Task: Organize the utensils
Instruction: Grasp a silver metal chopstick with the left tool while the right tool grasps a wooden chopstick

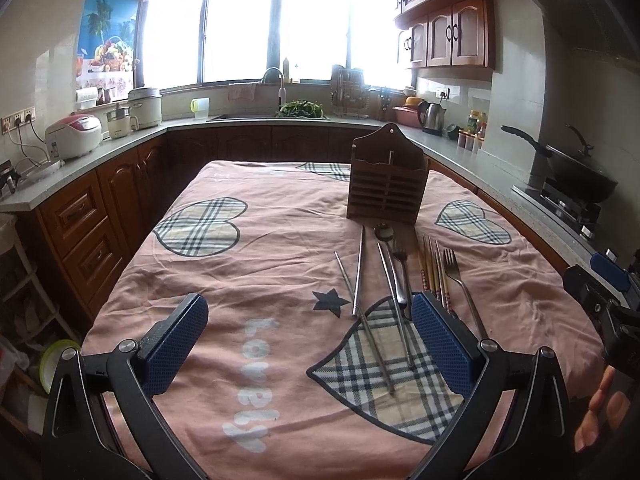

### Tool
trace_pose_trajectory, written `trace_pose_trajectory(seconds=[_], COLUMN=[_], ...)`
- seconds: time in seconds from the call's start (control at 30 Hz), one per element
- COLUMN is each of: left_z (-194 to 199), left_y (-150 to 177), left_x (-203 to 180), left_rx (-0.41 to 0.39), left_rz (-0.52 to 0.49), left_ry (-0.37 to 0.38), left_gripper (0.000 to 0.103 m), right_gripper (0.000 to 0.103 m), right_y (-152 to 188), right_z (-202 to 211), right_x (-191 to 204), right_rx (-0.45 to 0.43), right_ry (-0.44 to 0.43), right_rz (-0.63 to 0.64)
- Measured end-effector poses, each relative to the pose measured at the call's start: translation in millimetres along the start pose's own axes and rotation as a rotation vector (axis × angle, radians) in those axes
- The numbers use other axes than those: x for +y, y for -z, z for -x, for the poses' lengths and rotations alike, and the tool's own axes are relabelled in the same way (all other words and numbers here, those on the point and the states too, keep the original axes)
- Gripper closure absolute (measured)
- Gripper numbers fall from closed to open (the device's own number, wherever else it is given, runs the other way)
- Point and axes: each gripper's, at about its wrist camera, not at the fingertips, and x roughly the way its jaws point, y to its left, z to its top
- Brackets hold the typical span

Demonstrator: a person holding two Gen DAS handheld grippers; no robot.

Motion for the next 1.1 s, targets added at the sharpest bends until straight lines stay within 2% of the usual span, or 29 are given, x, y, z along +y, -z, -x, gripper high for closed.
trace_pose_trajectory(seconds=[0.23,0.37,0.5,0.67,0.8,1.1], left_z=[-42,-67,-93,-128,-156,-216], left_y=[-17,-24,-33,-48,-57,-73], left_x=[-1,-8,-13,-17,-24,-36], left_rx=[0.092,0.133,0.178,0.234,0.285,0.362], left_rz=[-0.01,-0.046,-0.067,-0.074,-0.087,-0.102], left_ry=[0.051,0.064,0.091,0.12,0.14,0.151], left_gripper=[0.001,0.01,0.015,0.022,0.031,0.042], right_gripper=[0.002,0.015,0.028,0.051,0.062,0.064], right_y=[-4,-7,-10,-11,-14,-23], right_z=[-31,-56,-84,-123,-150,-210], right_x=[-16,-28,-40,-54,-60,-76], right_rx=[0.099,0.187,0.245,0.313,0.355,0.433], right_ry=[-0.038,-0.055,-0.064,-0.062,-0.062,-0.058], right_rz=[-0.07,-0.13,-0.167,-0.196,-0.223,-0.277])
